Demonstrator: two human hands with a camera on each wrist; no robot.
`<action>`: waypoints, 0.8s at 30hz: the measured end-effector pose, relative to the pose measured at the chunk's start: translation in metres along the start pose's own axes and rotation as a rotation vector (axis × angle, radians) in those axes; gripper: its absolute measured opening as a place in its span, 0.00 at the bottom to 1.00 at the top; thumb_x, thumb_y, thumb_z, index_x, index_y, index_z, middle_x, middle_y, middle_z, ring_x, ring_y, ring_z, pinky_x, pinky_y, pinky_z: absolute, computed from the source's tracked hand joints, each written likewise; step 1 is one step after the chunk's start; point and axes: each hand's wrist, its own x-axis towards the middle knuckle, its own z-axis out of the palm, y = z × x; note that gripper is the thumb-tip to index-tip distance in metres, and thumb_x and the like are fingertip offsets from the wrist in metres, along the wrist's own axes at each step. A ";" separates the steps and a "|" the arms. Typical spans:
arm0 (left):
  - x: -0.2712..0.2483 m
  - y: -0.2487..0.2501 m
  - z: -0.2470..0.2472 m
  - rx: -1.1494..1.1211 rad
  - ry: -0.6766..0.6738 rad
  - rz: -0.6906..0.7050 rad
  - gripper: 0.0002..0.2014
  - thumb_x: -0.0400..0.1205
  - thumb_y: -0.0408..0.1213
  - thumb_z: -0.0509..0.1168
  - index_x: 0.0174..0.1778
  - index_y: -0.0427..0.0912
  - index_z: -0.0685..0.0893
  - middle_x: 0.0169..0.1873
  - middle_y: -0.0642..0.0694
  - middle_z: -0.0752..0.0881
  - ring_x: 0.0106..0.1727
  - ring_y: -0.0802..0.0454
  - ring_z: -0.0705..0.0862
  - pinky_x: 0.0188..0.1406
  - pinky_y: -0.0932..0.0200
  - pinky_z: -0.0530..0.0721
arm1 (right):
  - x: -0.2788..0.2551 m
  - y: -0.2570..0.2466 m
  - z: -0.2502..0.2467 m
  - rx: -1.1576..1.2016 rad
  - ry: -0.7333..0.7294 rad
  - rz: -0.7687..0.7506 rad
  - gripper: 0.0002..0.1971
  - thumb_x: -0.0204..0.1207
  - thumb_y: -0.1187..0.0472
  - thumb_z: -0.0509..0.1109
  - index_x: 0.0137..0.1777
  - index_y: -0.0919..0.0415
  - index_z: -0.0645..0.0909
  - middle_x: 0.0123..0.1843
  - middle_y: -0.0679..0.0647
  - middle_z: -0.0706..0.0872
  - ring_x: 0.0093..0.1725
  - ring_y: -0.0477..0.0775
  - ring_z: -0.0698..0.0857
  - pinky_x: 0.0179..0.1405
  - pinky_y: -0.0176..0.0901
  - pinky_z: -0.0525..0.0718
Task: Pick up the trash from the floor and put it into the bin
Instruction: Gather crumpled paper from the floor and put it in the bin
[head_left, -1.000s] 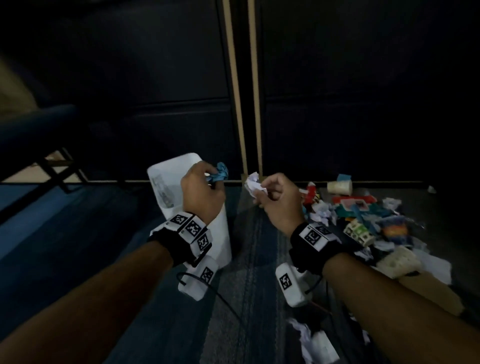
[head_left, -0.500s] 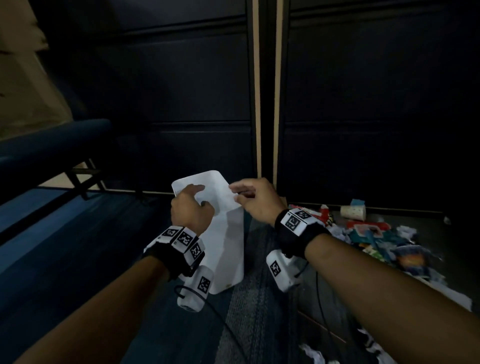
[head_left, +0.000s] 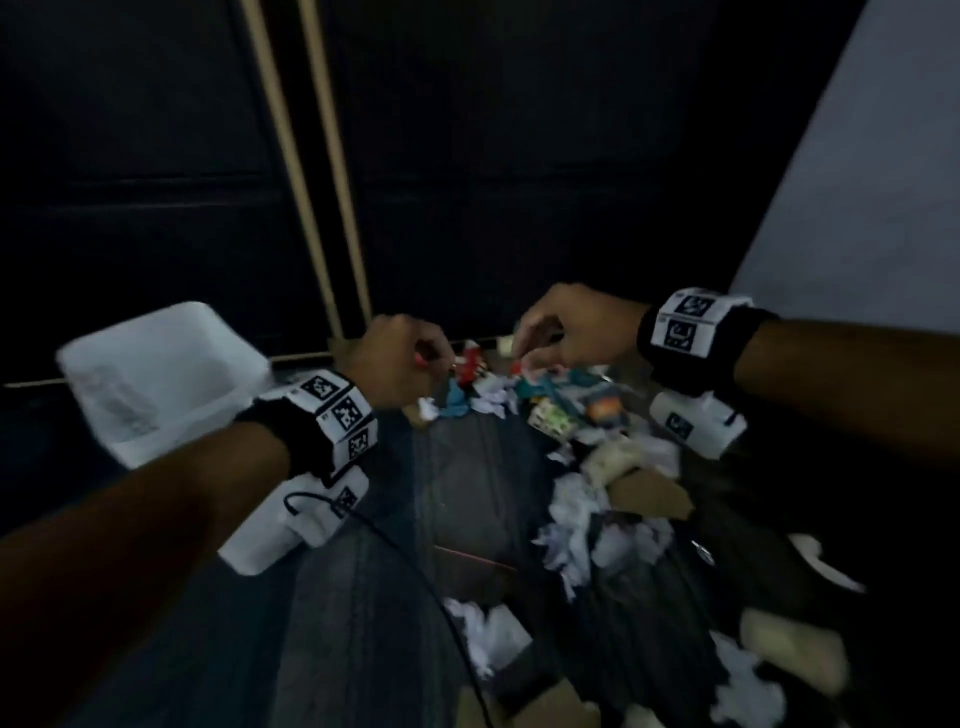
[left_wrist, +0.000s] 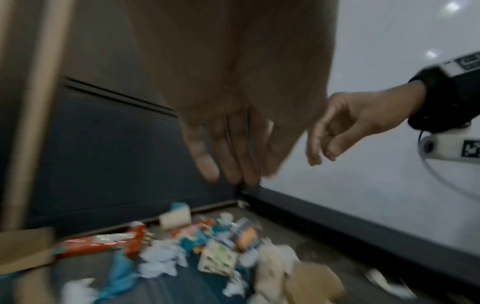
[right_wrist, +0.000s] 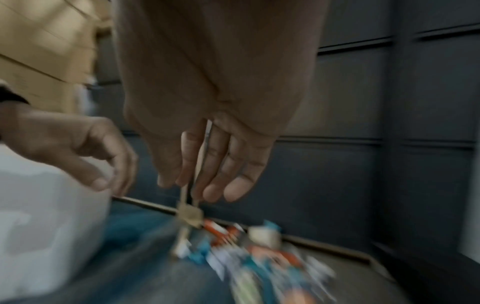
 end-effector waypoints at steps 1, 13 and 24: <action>0.008 0.013 0.015 0.014 -0.131 0.046 0.04 0.75 0.30 0.72 0.41 0.42 0.91 0.34 0.54 0.87 0.36 0.62 0.83 0.39 0.70 0.81 | -0.026 0.017 -0.005 -0.009 -0.011 0.039 0.08 0.74 0.55 0.78 0.50 0.57 0.90 0.47 0.46 0.91 0.45 0.36 0.88 0.44 0.28 0.84; -0.005 0.138 0.263 -0.129 -0.838 0.156 0.06 0.79 0.40 0.71 0.47 0.43 0.91 0.47 0.48 0.91 0.46 0.53 0.86 0.49 0.55 0.85 | -0.278 0.185 0.111 0.163 -0.061 0.734 0.08 0.75 0.64 0.74 0.52 0.57 0.89 0.47 0.51 0.91 0.44 0.45 0.86 0.49 0.38 0.84; -0.108 0.184 0.383 -0.225 -0.784 -0.022 0.17 0.67 0.56 0.69 0.47 0.51 0.89 0.48 0.52 0.88 0.47 0.51 0.88 0.44 0.53 0.87 | -0.389 0.203 0.194 0.088 0.219 0.766 0.08 0.73 0.55 0.79 0.41 0.59 0.87 0.38 0.50 0.89 0.38 0.43 0.85 0.40 0.36 0.82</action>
